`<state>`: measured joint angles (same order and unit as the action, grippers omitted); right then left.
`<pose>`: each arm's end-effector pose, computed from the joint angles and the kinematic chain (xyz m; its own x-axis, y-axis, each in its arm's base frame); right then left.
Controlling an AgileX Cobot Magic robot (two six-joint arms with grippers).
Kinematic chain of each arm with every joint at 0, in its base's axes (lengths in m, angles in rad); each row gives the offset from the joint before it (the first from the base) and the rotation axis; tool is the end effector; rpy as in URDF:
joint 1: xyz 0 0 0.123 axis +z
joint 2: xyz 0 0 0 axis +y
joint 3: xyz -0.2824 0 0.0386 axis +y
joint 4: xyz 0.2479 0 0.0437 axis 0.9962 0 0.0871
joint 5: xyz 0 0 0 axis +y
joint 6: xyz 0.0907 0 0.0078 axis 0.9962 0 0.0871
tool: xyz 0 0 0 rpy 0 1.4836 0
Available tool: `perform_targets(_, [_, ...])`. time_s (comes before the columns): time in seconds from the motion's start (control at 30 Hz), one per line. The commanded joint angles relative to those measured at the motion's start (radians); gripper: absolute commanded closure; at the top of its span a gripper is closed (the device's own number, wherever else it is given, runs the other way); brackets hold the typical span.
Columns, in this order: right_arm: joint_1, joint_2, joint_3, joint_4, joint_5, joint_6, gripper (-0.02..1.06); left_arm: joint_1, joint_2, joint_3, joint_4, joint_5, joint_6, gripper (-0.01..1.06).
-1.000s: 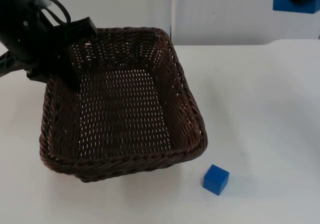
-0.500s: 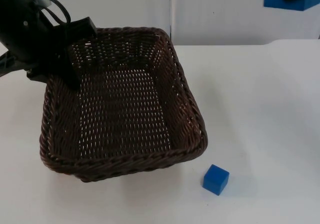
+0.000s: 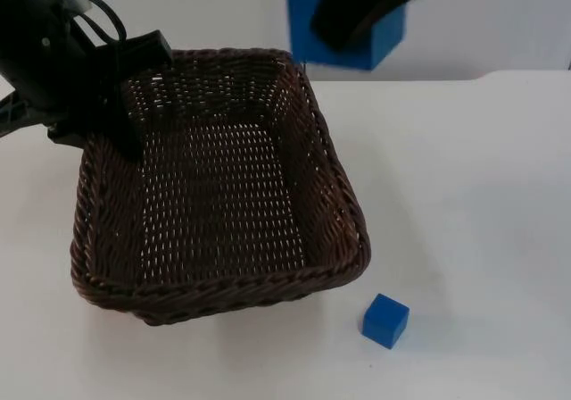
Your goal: Pick up the basket with the left hand and place the largest block into the basket with the right hand.
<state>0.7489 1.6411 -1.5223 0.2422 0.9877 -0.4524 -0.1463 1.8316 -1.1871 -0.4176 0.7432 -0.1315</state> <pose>0.2493 0.2566 0.3406 -0.3551 -0.7473 -0.5616 -0.9013 0.4331 -0.0064 0.3540 -0.0775 0.1886 -0.9451 -0.2811 -0.1663 -0.2047 0.9065 -0.3692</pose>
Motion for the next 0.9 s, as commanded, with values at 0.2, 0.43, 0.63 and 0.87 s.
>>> perform_targets(0.2, [0.044,0.097,0.009,0.061,-0.048,-0.008,1.05,-0.003,-0.016,-0.006,-0.017,0.002,-0.008,1.05])
perform_targets(0.43, [0.044,0.14,0.009,0.081,-0.108,-0.008,1.05,-0.003,-0.016,-0.006,-0.019,-0.001,-0.008,1.05])
perform_targets(0.63, [0.044,0.176,0.009,0.107,-0.134,-0.01,1.05,-0.003,-0.016,-0.006,-0.019,-0.001,-0.008,1.05])
perform_targets(0.87, [0.044,0.264,0.009,0.103,-0.111,-0.01,1.05,-0.003,-0.016,-0.006,-0.019,-0.003,-0.008,1.05])
